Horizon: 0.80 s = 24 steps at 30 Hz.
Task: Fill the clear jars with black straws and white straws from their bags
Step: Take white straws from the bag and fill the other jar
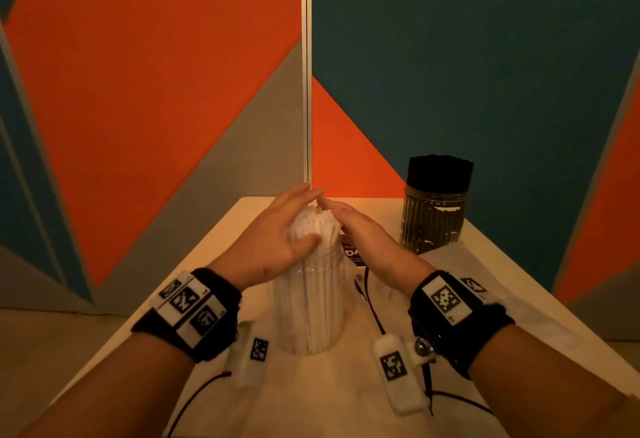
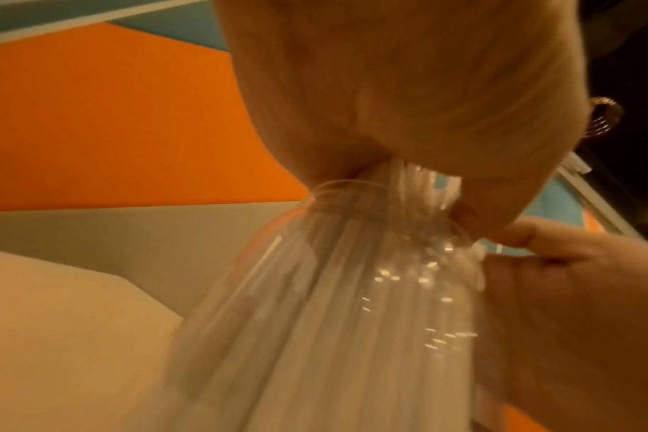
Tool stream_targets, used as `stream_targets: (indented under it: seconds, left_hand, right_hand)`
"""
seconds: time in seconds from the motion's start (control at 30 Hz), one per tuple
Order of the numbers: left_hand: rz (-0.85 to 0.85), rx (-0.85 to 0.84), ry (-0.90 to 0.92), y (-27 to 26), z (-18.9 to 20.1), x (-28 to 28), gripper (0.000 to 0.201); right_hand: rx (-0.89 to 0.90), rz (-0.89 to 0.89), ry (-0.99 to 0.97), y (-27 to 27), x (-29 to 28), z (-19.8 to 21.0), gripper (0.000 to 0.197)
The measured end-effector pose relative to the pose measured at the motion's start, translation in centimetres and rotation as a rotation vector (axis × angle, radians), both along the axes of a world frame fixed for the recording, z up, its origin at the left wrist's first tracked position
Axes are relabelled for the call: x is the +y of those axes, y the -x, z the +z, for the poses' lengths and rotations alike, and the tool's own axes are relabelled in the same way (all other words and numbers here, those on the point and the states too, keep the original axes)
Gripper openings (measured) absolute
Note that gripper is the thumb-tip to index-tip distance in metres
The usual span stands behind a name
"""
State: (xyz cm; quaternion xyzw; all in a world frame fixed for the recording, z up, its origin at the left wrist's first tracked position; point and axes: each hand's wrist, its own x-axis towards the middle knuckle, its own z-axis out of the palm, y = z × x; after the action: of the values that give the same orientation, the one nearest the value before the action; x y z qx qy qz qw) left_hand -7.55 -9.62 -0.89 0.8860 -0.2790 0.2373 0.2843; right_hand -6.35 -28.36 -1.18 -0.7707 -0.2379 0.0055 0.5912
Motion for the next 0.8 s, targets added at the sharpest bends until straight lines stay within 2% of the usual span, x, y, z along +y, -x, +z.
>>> stream_targets:
  seconds: [0.07,0.13,0.23,0.37,0.5,0.6,0.67,0.77,0.8]
  left_hand:
    - [0.031,0.005,-0.039,-0.2,0.2,0.4,0.06]
    - [0.049,0.0,-0.081,-0.2,0.2,0.6,0.066]
    - [0.07,-0.035,-0.159,-0.2,0.3,0.5,0.073]
    - [0.15,-0.111,-0.143,0.4,0.2,0.1,0.067]
    - [0.259,-0.4,0.043,3.9,0.3,-2.3,0.045]
    - [0.148,-0.472,0.085,6.4,0.4,-6.0,0.027]
    - [0.107,-0.328,0.069,6.7,0.2,-8.7,0.025]
    - [0.142,0.067,-0.018,5.7,-0.8,-11.7,0.026]
    - [0.157,0.203,-0.1,5.2,-1.2,-12.5,0.027]
  right_hand:
    - [-0.005,-0.008,0.063,-0.2,0.0,0.6,0.037]
    - [-0.022,-0.013,0.133,-0.2,0.1,1.1,0.04]
    - [-0.039,-0.012,0.217,0.4,0.0,1.8,0.049]
    - [-0.032,-0.051,0.287,2.2,-1.3,2.5,0.072]
    - [-0.137,-0.207,0.502,3.8,-5.9,2.6,0.071]
    - [-0.003,-0.366,0.534,5.7,-9.3,0.5,0.09]
    - [0.115,-0.386,0.573,7.2,-10.2,-2.2,0.107]
    - [0.203,-0.416,0.79,8.8,-10.5,-7.1,0.126]
    - [0.236,-0.427,0.869,9.2,-10.5,-8.5,0.131]
